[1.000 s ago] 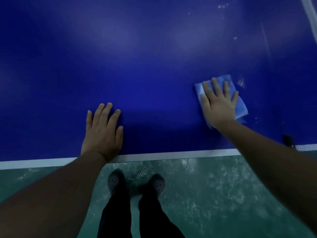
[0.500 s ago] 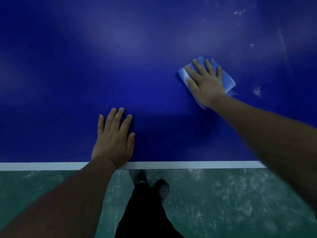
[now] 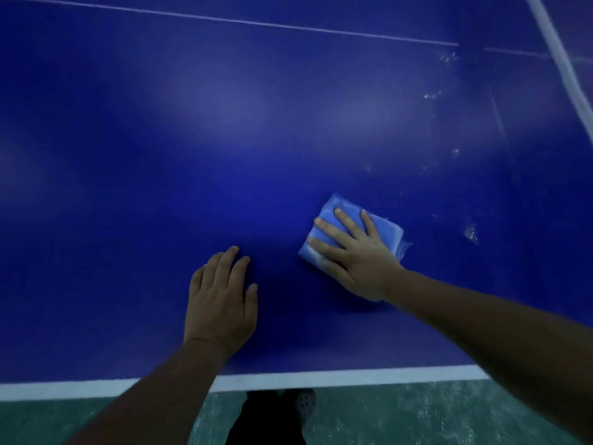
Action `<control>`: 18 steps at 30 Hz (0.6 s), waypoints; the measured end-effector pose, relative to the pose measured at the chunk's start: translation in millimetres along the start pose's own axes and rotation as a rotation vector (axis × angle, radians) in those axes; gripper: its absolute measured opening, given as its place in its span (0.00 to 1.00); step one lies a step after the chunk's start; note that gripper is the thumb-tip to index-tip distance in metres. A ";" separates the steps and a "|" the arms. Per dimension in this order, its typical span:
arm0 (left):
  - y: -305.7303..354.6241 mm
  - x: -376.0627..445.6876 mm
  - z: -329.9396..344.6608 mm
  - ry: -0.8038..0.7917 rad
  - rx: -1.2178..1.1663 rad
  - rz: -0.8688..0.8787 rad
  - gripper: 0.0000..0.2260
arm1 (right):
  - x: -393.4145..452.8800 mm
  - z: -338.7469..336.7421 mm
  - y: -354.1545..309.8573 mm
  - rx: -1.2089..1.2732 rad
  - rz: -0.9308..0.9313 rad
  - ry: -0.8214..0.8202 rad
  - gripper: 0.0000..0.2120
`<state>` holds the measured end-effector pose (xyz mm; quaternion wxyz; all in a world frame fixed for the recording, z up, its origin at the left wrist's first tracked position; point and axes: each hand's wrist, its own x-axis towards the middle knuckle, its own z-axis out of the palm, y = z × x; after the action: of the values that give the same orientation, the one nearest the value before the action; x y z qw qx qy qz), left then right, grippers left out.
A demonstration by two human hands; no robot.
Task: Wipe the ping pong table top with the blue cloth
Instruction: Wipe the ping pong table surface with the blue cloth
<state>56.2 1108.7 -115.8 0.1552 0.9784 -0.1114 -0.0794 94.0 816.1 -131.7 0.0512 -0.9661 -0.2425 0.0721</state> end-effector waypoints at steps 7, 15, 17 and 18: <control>-1.4 100.0 -12.4 0.062 -0.050 0.081 0.25 | 19.6 3.1 35.8 -0.040 -0.157 -0.036 0.22; 15.6 230.3 -14.6 0.125 -0.049 0.049 0.25 | 117.0 -27.0 133.6 -0.049 -0.118 -0.051 0.23; 28.2 260.8 -14.9 0.120 -0.058 0.018 0.26 | 144.8 -32.5 158.6 -0.023 -0.071 -0.027 0.23; 34.3 272.8 -14.1 0.119 -0.074 -0.004 0.27 | 158.9 -35.6 171.7 -0.020 -0.050 -0.019 0.23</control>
<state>314.8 1014.8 -124.5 0.1975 0.9752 -0.0969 -0.0255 317.6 738.9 -137.8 0.0409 -0.9595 -0.2679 0.0773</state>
